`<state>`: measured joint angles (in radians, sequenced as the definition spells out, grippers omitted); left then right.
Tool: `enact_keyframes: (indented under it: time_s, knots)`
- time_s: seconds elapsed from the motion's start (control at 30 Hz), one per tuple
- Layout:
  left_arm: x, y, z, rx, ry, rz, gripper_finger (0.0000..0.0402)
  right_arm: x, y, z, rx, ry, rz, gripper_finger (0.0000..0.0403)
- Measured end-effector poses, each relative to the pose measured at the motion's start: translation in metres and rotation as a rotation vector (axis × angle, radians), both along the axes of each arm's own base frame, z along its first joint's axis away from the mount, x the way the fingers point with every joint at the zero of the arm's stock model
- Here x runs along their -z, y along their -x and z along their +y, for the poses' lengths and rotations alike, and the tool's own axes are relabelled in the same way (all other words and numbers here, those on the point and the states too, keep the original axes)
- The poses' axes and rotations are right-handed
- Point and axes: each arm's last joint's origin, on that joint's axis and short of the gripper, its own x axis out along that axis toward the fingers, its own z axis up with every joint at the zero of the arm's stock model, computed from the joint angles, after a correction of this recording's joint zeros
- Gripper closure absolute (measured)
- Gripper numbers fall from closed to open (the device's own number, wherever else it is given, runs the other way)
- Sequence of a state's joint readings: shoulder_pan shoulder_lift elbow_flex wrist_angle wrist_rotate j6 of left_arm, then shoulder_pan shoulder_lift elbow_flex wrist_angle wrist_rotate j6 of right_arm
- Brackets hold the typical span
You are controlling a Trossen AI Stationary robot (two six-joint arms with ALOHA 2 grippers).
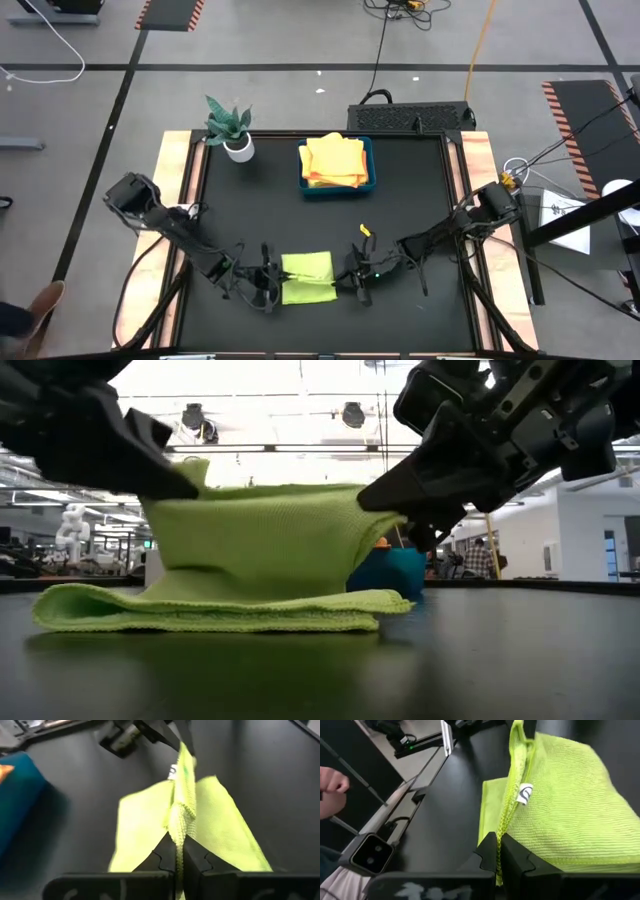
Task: Fold microfiber towels
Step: Fold the green microfiber cloth
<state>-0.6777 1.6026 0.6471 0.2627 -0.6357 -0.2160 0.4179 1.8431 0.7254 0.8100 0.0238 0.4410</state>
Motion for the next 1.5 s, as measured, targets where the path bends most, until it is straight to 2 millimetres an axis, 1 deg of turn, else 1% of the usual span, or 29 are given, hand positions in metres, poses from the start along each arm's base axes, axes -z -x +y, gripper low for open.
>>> enact_keyframes:
  time_s: [0.13, 0.27, 0.37, 0.53, 0.67, 0.77, 0.9, 1.17, 1.27, 1.37, 1.43, 1.5]
  knots:
    - [0.015, 0.001, -0.012, 0.032, 0.035, 0.017, 0.0398, 0.0, 0.001, 0.001, -0.007, 0.0, 0.003, 0.0403]
    - [0.019, 0.002, -0.021, 0.067, 0.056, -0.011, 0.039, 0.0, 0.002, 0.005, -0.023, -0.002, 0.004, 0.0403]
    - [0.021, 0.003, -0.021, 0.065, 0.041, -0.001, 0.0386, 0.001, 0.004, 0.008, -0.032, -0.003, 0.006, 0.0403]
    - [0.02, 0.003, -0.022, 0.07, 0.053, -0.003, 0.0397, 0.0, 0.007, 0.015, -0.047, -0.001, -0.005, 0.0403]
    - [0.02, 0.003, -0.023, 0.068, 0.066, -0.002, 0.0384, 0.0, 0.008, 0.018, -0.054, 0.0, -0.008, 0.0403]
    - [0.025, 0.007, -0.022, 0.1, 0.073, 0.047, 0.0375, 0.001, 0.011, 0.021, -0.072, 0.016, -0.003, 0.04]
    - [0.024, 0.006, -0.024, 0.115, 0.108, 0.06, 0.0365, 0.0, 0.012, 0.025, -0.088, 0.02, -0.017, 0.0371]
    - [0.022, 0.005, -0.025, 0.115, 0.131, 0.039, 0.0336, -0.003, 0.014, 0.029, -0.115, 0.015, -0.045, 0.0265]
    - [0.019, 0.004, -0.026, 0.118, 0.155, 0.009, 0.0328, -0.003, 0.014, 0.029, -0.111, 0.016, -0.047, 0.0236]
    - [0.015, 0.002, -0.029, 0.147, 0.201, -0.017, 0.0322, -0.003, 0.013, 0.027, -0.093, 0.033, -0.054, 0.0223]
    - [0.013, 0.002, -0.032, 0.166, 0.221, -0.033, 0.032, -0.002, 0.011, 0.024, -0.052, 0.07, -0.056, 0.0221]
    - [0.012, 0.002, -0.037, 0.189, 0.206, -0.039, 0.032, 0.0, 0.009, 0.018, 0.001, 0.112, -0.043, 0.0222]
